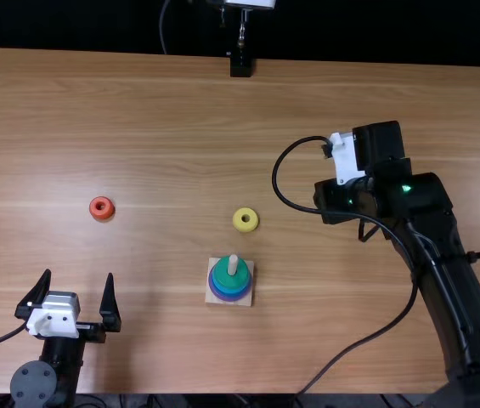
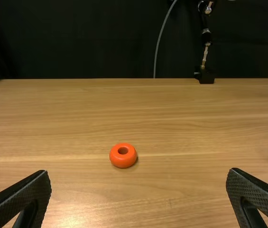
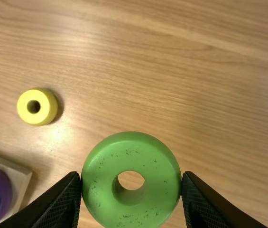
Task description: Build the Hanoi tower: stack the rings onto the peg from bottom to top in this color order: purple, dark blue, light blue, dark green, light green, yellow, orange.
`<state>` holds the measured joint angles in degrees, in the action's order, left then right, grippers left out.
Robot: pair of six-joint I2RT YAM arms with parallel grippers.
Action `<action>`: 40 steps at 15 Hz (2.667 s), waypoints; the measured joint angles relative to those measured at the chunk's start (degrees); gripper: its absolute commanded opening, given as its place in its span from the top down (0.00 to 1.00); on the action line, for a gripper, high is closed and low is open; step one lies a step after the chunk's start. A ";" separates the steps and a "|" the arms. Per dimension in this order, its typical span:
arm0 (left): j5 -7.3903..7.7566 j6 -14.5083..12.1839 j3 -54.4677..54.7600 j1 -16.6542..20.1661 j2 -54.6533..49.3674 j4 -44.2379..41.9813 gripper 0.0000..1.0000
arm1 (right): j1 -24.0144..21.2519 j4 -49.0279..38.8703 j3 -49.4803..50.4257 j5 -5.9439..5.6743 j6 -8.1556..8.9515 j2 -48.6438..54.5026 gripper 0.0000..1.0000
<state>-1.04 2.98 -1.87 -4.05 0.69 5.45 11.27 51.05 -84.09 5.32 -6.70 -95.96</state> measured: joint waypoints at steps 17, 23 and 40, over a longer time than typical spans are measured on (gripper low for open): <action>0.00 0.02 0.02 -0.02 -0.02 0.00 0.00 | 22.95 3.34 0.87 0.07 4.74 14.25 1.00; -0.02 0.02 0.02 -0.02 0.00 0.00 0.00 | 27.26 3.32 0.98 0.07 5.75 14.23 1.00; 0.00 0.04 0.00 -0.02 0.00 0.00 0.00 | 29.99 2.51 2.40 0.07 6.12 14.27 1.00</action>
<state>-1.04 3.03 -1.87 -4.08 0.69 5.45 41.25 53.56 -81.69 5.39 -0.58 -81.69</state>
